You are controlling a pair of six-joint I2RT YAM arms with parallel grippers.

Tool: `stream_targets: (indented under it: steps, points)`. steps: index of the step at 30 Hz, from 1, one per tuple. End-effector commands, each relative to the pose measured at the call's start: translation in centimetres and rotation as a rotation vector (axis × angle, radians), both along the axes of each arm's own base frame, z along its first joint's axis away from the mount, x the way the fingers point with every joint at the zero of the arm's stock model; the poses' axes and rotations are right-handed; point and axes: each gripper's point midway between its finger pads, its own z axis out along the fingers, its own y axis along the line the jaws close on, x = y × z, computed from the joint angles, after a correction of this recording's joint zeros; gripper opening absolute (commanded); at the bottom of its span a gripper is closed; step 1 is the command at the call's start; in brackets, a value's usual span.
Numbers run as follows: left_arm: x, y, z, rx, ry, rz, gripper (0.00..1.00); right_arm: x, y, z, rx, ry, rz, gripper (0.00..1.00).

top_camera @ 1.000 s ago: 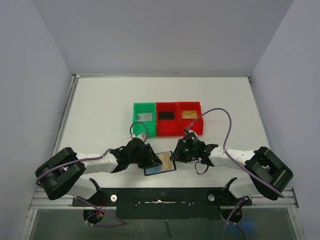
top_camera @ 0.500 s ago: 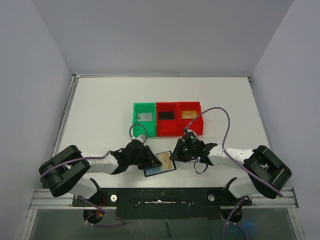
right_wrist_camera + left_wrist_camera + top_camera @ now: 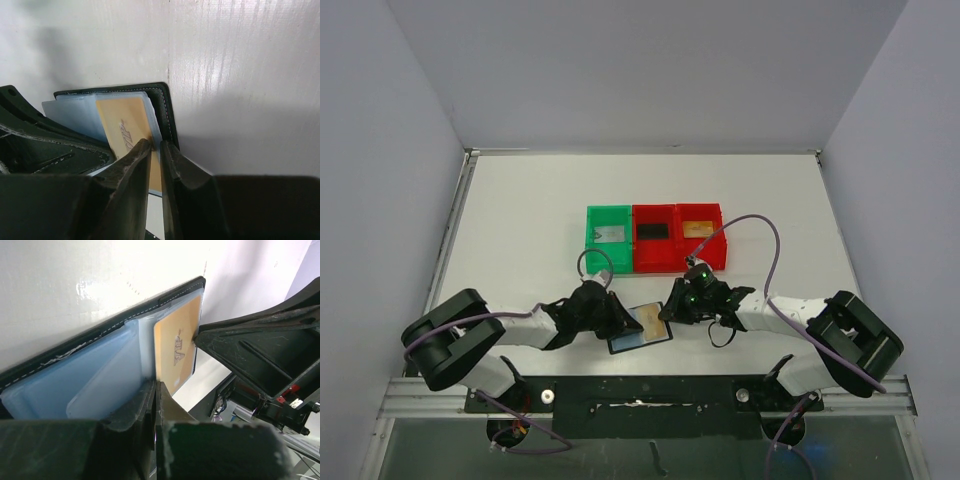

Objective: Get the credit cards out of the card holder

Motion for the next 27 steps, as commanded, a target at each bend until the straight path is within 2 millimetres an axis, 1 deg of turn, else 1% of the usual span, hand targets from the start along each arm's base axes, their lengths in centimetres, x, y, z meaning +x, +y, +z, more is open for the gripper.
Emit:
stream_targets:
  steps: [1, 6, 8, 11, 14, 17, 21, 24, 27]
  points:
    - [0.9, -0.1, 1.8, -0.037, -0.068, 0.027, 0.0, -0.4, -0.3, -0.3, -0.01, 0.004, -0.002, 0.16]
    - [0.6, 1.0, 1.8, -0.025, -0.073, 0.047, 0.0, -0.2, -0.4, -0.1, -0.018, -0.001, -0.009, 0.16]
    - [0.5, 1.3, 1.9, -0.011, -0.078, 0.052, 0.0, 0.0, -0.8, -0.2, -0.037, -0.006, -0.033, 0.13]
    - [0.5, 1.8, 2.2, 0.005, -0.09, 0.056, 0.0, 0.1, -1.1, 0.1, -0.035, -0.016, -0.052, 0.12]
    - [0.6, 1.7, 2.6, 0.001, -0.109, 0.041, 0.0, 0.2, -1.1, 0.5, -0.021, -0.034, -0.052, 0.12]
    - [0.7, 1.0, 3.0, -0.016, -0.121, 0.02, 0.14, 0.2, -0.9, 0.8, -0.008, -0.042, -0.048, 0.12]
    - [1.0, -0.2, 3.5, -0.05, -0.126, -0.006, 0.27, 0.2, -0.9, 0.8, 0.001, -0.038, -0.054, 0.12]
    - [1.0, -1.0, 3.6, -0.071, -0.123, -0.027, 0.33, -0.1, -0.8, 0.8, 0.014, -0.033, -0.051, 0.12]
    - [0.9, -1.9, 3.7, -0.095, -0.121, -0.05, 0.36, -0.2, -0.9, 0.7, 0.016, -0.027, -0.056, 0.12]
